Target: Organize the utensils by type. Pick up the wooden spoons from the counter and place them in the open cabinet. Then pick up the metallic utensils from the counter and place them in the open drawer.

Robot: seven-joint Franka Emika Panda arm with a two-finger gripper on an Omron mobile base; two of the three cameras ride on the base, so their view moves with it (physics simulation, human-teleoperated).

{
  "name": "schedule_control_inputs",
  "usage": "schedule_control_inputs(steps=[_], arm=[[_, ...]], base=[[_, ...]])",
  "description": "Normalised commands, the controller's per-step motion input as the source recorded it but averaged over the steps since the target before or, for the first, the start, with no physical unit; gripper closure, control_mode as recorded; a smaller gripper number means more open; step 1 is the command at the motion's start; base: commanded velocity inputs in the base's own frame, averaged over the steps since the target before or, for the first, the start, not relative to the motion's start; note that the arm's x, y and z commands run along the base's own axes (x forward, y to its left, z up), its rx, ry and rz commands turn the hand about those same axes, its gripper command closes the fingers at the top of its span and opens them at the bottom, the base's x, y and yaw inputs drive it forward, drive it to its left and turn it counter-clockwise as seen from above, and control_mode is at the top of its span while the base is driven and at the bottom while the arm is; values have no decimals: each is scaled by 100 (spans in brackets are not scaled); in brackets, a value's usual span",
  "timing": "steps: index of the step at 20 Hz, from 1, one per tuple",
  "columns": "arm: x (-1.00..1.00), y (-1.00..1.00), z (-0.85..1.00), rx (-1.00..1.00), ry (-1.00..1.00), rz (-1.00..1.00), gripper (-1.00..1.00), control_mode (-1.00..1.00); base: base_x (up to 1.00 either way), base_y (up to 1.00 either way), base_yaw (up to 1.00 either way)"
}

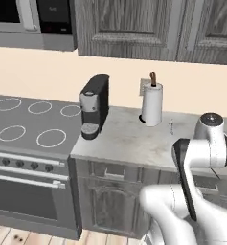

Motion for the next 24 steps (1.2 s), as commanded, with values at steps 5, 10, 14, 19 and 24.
schedule_control_inputs(steps=[5, 10, 14, 19, 24], arm=[[0, 0, 0, 0, 0, 0, 100, 100], [0, 0, 0, 0, 0, 0, 100, 100], [0, 0, 0, 0, 0, 0, 100, 100], [0, 0, 0, 0, 0, 0, 100, 100], [0, 0, 0, 0, 0, 0, 100, 100]], base=[[-16, 37, 100], [-3, 42, 99], [24, 50, 77], [71, 62, 24], [99, 44, 5]])
